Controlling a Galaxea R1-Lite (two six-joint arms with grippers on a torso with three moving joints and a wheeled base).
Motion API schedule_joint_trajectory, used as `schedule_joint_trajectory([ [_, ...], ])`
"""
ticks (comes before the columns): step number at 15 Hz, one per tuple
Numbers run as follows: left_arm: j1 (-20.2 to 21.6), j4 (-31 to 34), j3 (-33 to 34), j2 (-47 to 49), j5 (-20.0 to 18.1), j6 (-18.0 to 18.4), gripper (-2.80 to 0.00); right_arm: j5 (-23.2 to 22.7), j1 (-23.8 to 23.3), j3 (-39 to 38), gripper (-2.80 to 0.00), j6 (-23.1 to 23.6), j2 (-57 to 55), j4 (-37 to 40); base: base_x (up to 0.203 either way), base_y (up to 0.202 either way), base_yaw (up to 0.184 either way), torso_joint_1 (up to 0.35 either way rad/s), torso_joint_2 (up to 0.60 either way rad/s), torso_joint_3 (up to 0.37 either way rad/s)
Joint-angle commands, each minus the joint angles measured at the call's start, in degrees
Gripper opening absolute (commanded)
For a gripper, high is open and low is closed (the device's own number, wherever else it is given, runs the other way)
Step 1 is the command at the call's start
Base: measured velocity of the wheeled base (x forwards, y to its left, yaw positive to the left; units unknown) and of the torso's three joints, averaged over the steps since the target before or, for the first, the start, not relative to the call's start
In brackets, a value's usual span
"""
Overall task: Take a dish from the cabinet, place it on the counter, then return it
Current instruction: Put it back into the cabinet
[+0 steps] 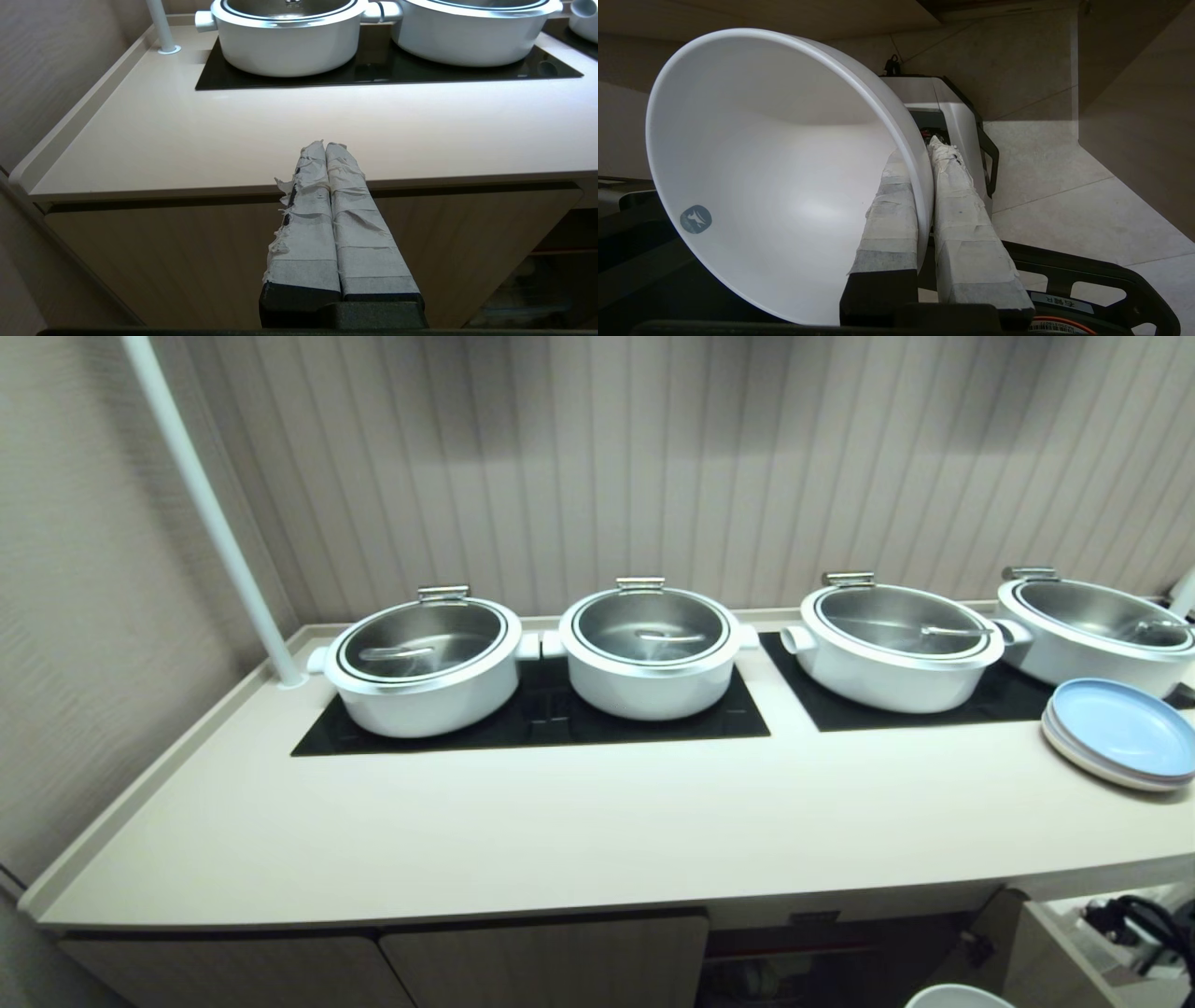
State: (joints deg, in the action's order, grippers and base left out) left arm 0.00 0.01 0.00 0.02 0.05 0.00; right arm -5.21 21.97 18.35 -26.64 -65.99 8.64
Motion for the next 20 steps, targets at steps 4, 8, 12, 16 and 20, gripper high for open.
schedule_joint_trajectory([
  [4,0.00,-0.01,0.00,-0.02,0.04,0.00,-2.80,-0.16,0.01,-0.25,-2.80,-0.26,-0.37,0.06,0.000,0.000,0.000,0.000,0.00,0.000],
  [8,0.00,-0.01,0.00,-0.02,-0.05,0.00,-2.80,-0.07,0.09,0.10,-2.80,-0.26,-0.55,0.06,0.000,0.000,0.000,0.000,0.00,0.000],
  [12,0.00,-0.01,0.00,-0.02,0.04,0.00,-2.80,-0.07,0.01,-0.25,-2.80,-0.26,-0.46,0.15,0.000,0.000,0.000,0.000,0.00,0.000],
  [16,0.00,-0.01,0.00,-0.02,0.04,0.00,-2.80,0.02,0.01,-0.95,-2.80,-0.33,-0.28,0.32,0.000,0.000,0.000,0.000,0.00,0.000],
  [20,0.00,-0.01,0.00,-0.02,0.04,0.00,-2.80,0.02,0.09,-1.30,-2.80,-0.34,-0.46,0.32,0.000,0.000,0.000,0.000,0.00,0.000],
])
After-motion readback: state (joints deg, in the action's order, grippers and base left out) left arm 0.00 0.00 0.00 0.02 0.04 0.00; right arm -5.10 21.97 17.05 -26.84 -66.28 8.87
